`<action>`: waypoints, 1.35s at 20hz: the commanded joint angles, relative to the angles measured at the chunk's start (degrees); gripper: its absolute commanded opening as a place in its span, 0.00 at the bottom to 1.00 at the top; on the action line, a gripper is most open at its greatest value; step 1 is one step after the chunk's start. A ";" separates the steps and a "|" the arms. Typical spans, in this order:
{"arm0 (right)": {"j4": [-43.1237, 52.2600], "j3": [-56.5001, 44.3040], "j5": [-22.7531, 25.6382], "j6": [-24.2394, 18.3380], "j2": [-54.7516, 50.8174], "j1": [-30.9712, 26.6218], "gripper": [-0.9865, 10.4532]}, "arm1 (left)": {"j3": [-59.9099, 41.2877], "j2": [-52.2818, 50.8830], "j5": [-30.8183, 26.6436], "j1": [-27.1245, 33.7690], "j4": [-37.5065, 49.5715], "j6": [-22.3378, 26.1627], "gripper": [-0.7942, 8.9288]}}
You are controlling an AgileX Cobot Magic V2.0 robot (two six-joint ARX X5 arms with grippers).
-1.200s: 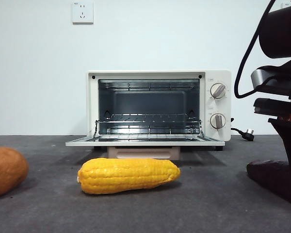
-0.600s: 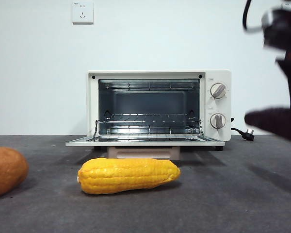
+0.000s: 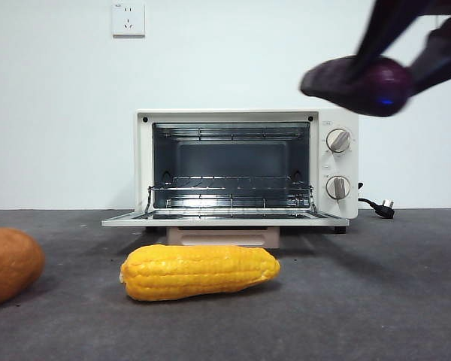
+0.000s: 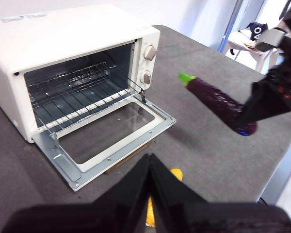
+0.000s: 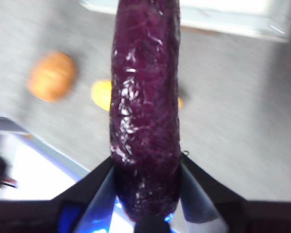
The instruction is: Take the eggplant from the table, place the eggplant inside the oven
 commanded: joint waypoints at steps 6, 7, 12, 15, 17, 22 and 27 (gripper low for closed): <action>14.29 5.27 -6.82 9.86 17.29 0.04 0.08 | -0.20 -0.09 0.17 -2.99 0.00 -0.17 0.08; 14.75 7.26 -6.86 10.97 19.80 0.04 0.08 | -0.20 -0.09 0.17 -3.37 -0.02 -0.17 0.08; 19.52 17.11 -6.82 20.09 30.62 0.04 0.08 | -0.20 -0.09 0.15 -5.11 -0.24 -0.17 0.08; 22.84 21.11 -4.44 26.29 35.08 0.04 0.08 | -0.20 -0.09 0.13 -6.05 -0.37 -0.15 0.08; 25.20 22.10 -1.90 30.42 37.11 0.04 0.08 | -0.20 -0.09 -0.04 -6.47 -0.39 -0.15 0.08; 28.61 22.12 7.67 36.50 39.71 0.09 0.08 | -0.20 -0.11 -0.22 -6.78 -0.46 -0.17 0.08; 34.10 22.12 13.84 39.39 39.74 0.09 0.08 | -0.20 -0.11 -0.24 -7.34 -0.59 -0.15 0.08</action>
